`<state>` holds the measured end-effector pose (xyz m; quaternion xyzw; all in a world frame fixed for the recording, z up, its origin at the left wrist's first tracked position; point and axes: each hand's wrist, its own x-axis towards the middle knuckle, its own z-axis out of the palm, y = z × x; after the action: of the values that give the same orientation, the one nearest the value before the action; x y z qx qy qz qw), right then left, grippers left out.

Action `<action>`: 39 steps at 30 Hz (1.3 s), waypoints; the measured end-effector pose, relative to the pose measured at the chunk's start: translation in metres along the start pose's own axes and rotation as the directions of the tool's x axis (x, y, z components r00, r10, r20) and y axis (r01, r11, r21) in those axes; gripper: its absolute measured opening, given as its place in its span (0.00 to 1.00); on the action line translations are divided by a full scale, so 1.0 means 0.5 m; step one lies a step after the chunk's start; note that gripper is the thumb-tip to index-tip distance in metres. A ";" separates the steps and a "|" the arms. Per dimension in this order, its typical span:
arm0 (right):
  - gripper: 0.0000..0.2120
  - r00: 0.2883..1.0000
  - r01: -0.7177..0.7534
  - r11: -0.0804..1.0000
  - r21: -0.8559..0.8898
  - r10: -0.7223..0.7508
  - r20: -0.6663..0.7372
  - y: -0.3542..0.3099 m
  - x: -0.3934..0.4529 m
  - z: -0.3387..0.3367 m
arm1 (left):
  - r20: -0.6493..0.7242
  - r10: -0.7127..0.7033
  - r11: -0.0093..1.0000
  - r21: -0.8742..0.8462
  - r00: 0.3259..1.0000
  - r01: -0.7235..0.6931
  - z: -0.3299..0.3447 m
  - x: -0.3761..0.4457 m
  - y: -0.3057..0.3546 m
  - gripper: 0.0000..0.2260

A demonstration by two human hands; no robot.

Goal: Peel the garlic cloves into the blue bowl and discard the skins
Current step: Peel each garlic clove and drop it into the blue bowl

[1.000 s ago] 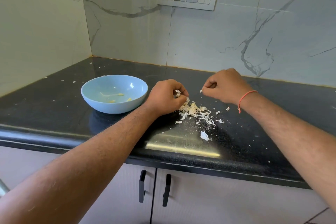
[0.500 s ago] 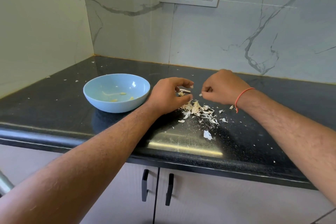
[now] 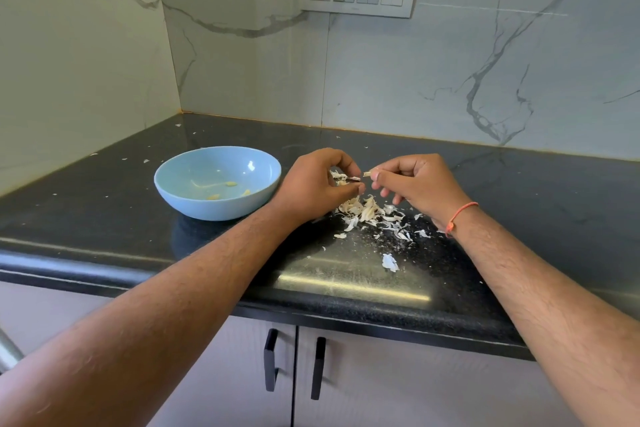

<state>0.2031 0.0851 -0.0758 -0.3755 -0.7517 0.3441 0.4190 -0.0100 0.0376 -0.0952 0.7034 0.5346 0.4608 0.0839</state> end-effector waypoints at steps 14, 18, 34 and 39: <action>0.06 0.999 0.028 0.997 0.069 -0.030 0.039 0.003 -0.006 0.002 | 0.061 -0.078 0.975 -0.202 0.995 0.089 -0.004 -0.001 0.004 0.05; 0.04 0.997 0.071 0.997 -0.033 -0.070 0.031 0.007 -0.005 0.004 | 0.075 -0.081 0.972 -0.215 0.994 0.095 -0.001 0.004 -0.006 0.04; 0.05 0.972 0.229 0.939 -0.255 -0.234 0.009 0.000 -0.015 0.014 | 0.108 -0.069 0.952 -0.290 0.992 0.098 0.005 0.006 -0.009 0.02; 0.05 0.974 0.225 0.939 -0.258 -0.225 0.033 -0.001 -0.017 0.018 | 0.112 -0.059 0.959 -0.271 0.992 0.088 0.005 0.005 -0.005 0.02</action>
<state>0.1978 0.0758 -0.0822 -0.3384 -0.8289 0.1929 0.4015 -0.0100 0.0416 -0.0969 0.6872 0.4862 0.4906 0.2252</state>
